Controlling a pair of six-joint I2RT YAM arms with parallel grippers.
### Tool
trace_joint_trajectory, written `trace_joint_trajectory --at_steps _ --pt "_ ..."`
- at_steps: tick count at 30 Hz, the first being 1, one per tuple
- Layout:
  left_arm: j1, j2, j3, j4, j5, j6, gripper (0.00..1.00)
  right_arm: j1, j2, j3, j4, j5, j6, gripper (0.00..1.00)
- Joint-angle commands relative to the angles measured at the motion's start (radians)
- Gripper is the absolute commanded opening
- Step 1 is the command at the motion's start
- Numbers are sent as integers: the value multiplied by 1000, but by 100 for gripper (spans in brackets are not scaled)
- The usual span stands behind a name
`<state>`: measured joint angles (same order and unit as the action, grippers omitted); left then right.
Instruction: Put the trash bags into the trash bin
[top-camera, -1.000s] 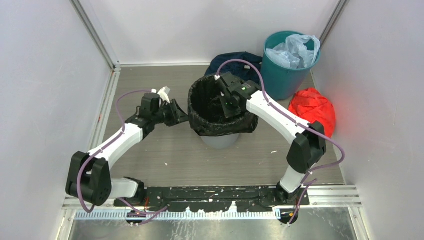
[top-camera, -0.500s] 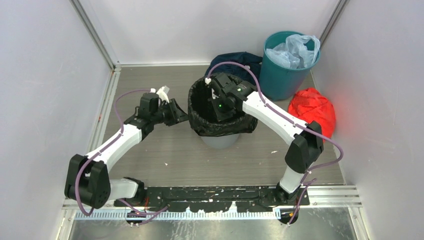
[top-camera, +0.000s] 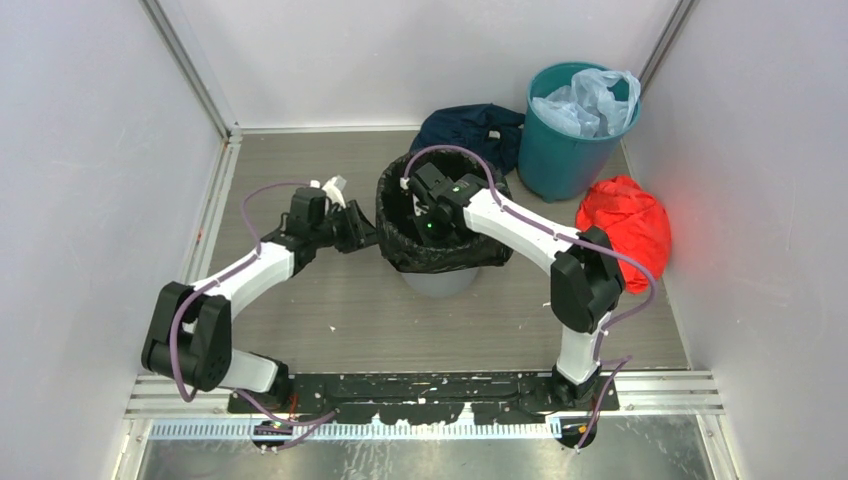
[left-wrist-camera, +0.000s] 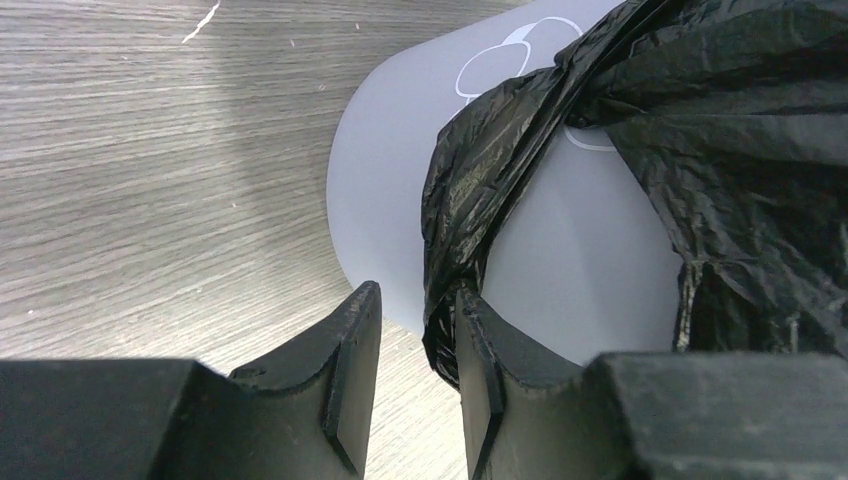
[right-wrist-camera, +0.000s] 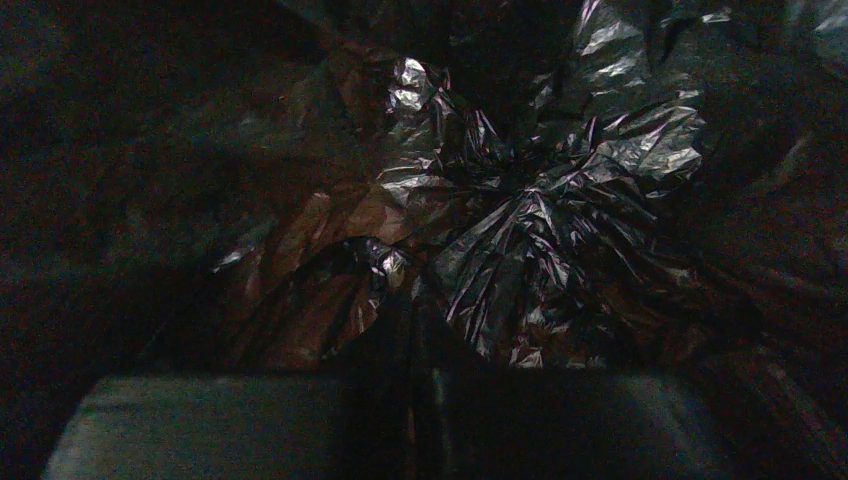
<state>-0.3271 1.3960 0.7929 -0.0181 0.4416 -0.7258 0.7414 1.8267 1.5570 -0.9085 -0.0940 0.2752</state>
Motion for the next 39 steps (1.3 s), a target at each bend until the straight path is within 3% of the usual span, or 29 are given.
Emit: trace_joint_trajectory --at_steps 1,12,27,32,36,39 --pt "-3 20 -36 149 25 -20 35 0 6 -13 40 -19 -3 1" --pt "-45 39 -66 182 2 -50 25 1 48 -39 64 -27 5 1" --pt "-177 -58 -145 145 -85 -88 24 1 112 -50 53 -55 16 1" --pt "-178 -126 -152 47 -116 -40 26 0 135 -80 57 -75 34 1" --pt "-178 -201 -113 -83 -155 11 37 0 158 -91 59 -89 40 1" --pt "-176 -250 -39 -196 -164 54 39 0 171 -89 56 -96 38 1"
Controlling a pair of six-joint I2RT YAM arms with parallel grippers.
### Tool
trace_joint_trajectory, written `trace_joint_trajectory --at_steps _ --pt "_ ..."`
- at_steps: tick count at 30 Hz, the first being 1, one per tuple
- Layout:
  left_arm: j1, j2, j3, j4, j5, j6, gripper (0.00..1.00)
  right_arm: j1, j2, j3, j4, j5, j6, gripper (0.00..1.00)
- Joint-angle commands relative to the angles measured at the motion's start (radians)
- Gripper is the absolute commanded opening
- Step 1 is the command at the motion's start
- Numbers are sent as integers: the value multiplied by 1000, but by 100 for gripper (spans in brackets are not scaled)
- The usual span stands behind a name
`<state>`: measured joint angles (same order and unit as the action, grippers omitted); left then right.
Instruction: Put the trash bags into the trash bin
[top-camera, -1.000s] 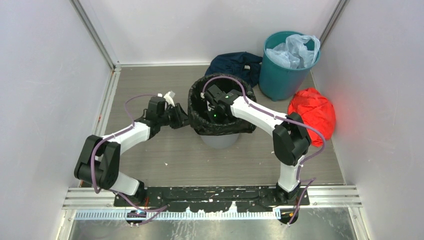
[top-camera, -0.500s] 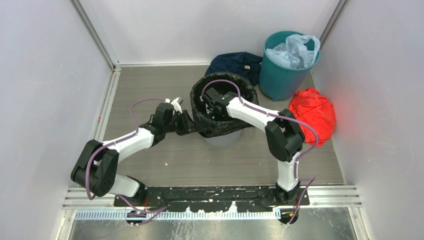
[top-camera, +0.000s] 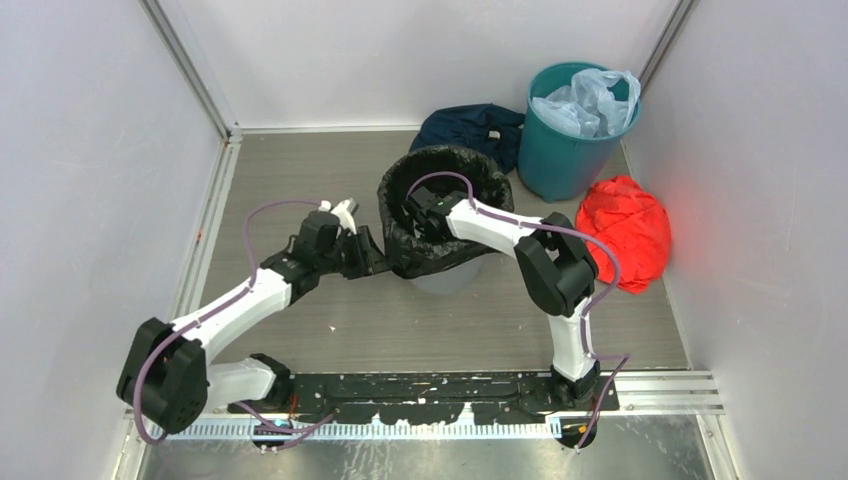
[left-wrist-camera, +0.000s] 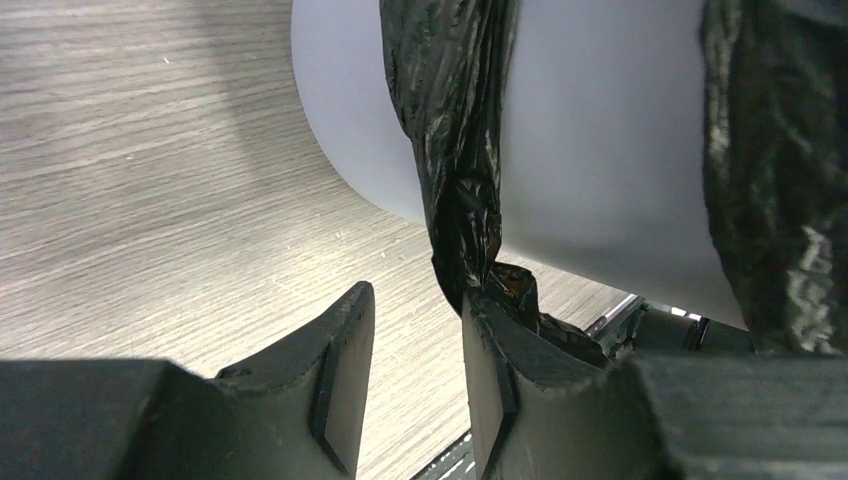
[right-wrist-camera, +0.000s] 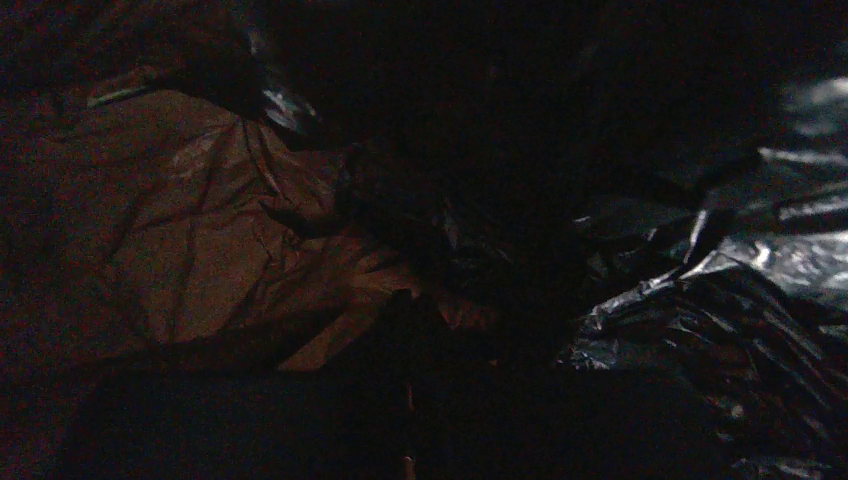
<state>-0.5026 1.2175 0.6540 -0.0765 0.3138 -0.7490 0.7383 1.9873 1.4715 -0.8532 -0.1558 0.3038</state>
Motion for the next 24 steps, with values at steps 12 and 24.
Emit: trace_joint_trajectory --at_steps 12,24 --pt "13 -234 256 -413 -90 152 45 3 34 2 -21 -62 10 1" --pt "33 -257 419 -512 -101 181 46 11 -64 107 -129 15 -1 8"
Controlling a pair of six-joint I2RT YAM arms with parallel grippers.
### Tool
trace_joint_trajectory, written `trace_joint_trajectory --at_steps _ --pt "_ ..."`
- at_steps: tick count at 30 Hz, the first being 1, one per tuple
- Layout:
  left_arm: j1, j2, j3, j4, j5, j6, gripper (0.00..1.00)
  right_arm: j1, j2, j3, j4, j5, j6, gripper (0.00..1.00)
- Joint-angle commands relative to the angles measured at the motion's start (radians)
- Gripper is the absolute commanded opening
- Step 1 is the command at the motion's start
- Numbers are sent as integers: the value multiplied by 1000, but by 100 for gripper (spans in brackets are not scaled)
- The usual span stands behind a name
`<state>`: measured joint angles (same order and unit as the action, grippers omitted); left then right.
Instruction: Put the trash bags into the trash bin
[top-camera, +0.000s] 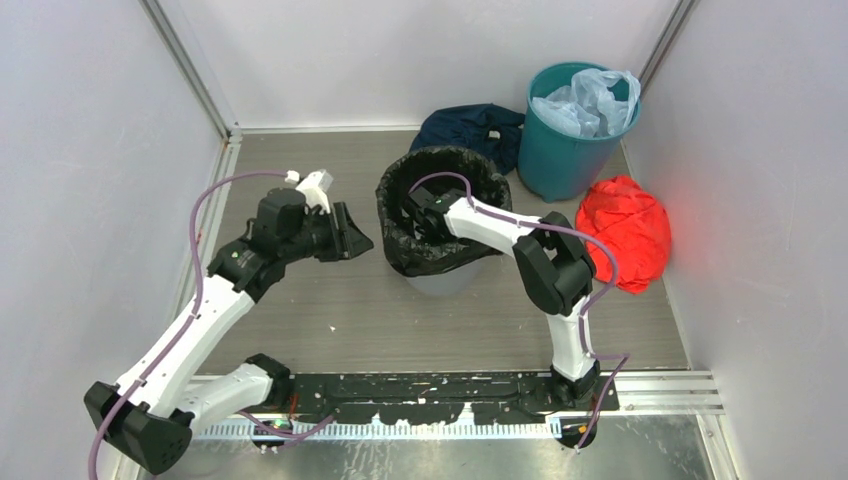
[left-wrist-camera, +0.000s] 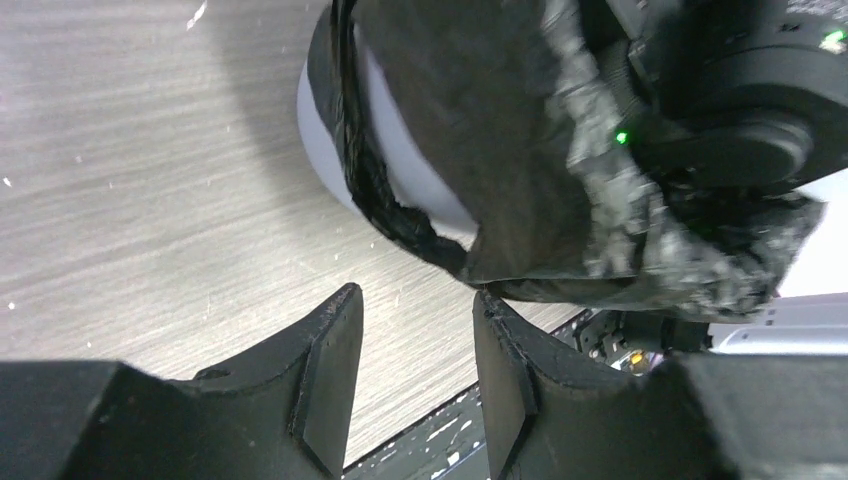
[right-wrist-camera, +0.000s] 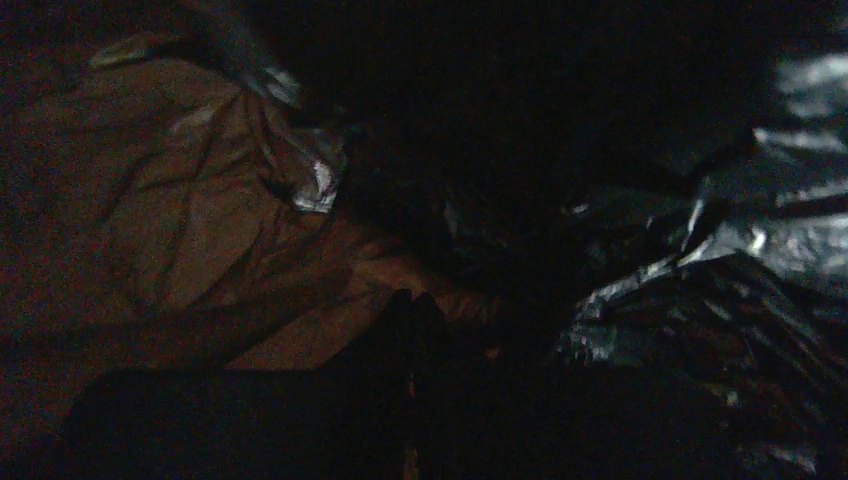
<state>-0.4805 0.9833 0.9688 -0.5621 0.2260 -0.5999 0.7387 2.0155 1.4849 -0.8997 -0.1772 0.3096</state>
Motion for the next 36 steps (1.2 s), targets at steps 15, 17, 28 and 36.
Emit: trace_joint_trajectory --at_steps 15,17,28,36 --pt "14 -16 401 -140 -14 67 50 9 -243 301 -209 207 -5 35" --pt "14 12 441 -132 12 66 49 10 -304 292 -174 237 4 35" --pt "9 290 625 -8 289 15 51 7 -681 140 28 442 53 46" --pt "-122 455 704 7 269 29 50 -253 -909 -60 8 456 143 52"
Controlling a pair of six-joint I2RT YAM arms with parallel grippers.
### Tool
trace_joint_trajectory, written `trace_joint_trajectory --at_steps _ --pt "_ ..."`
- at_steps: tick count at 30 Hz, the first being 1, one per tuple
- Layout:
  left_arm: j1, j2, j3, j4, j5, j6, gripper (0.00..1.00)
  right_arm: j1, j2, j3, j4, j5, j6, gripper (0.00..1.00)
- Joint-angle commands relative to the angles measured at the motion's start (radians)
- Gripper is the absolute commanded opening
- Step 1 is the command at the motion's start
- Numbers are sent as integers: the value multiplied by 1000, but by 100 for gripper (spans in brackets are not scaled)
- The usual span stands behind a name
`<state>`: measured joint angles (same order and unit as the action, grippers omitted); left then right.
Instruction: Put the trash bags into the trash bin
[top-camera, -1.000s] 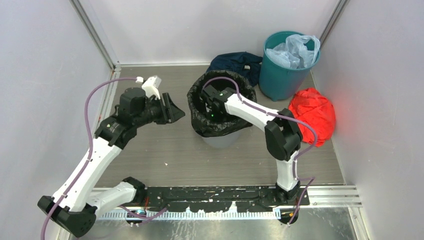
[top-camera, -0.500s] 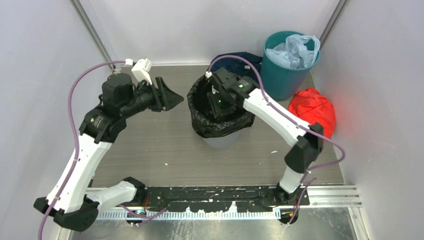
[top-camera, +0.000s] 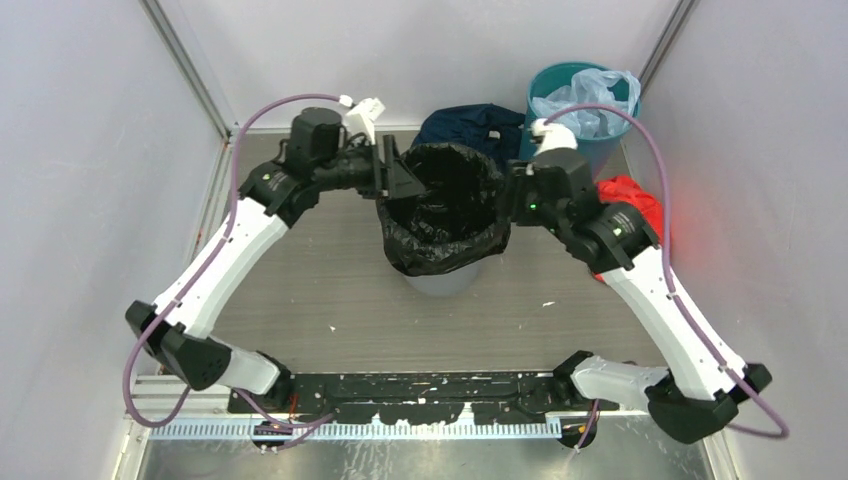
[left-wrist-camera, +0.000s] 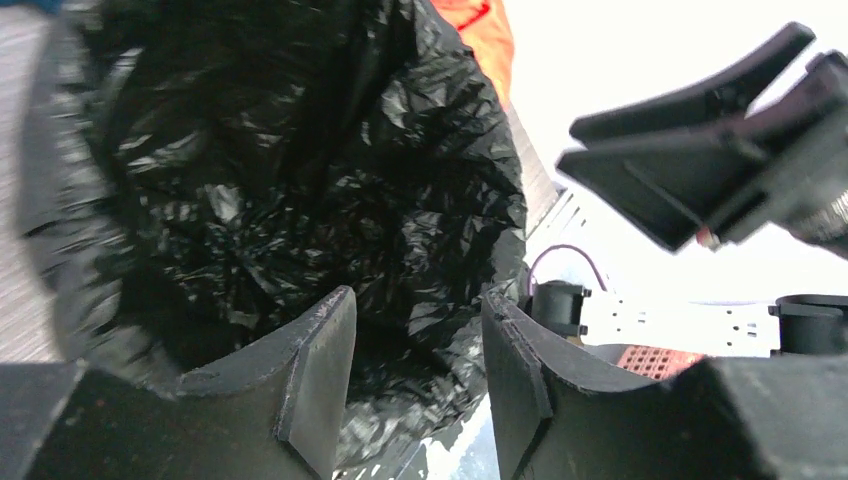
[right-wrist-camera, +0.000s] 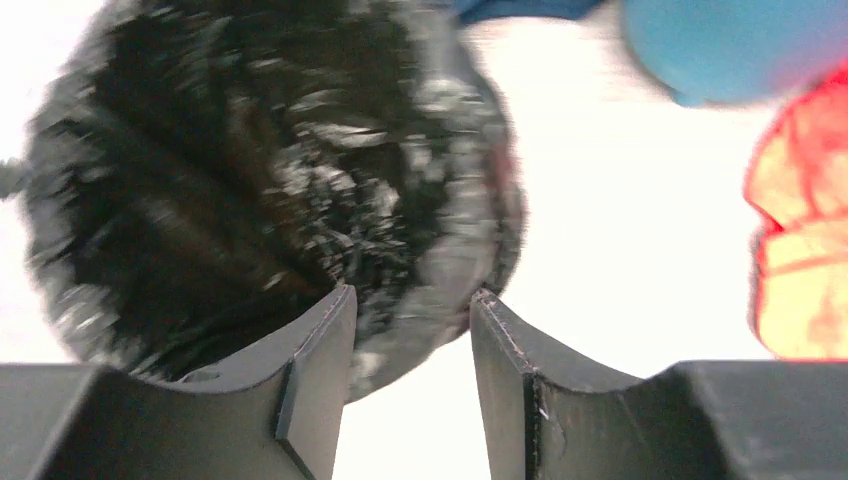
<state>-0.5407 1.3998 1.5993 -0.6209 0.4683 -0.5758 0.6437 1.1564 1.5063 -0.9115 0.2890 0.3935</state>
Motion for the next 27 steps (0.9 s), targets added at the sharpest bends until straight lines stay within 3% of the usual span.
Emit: trace_joint_trajectory --at_steps 1,8,16,27 --pt "-81 60 84 61 14 9 51 -211 -70 -111 28 -53 62 52" --pt "-222 229 220 -38 -122 83 54 -394 -139 -334 143 -253 106 51" --pt "-302 348 334 -122 -213 129 58 -416 -118 -501 264 -362 141 50" --pt "-361 386 396 -171 -262 163 59 -428 -52 -567 338 -403 151 48"
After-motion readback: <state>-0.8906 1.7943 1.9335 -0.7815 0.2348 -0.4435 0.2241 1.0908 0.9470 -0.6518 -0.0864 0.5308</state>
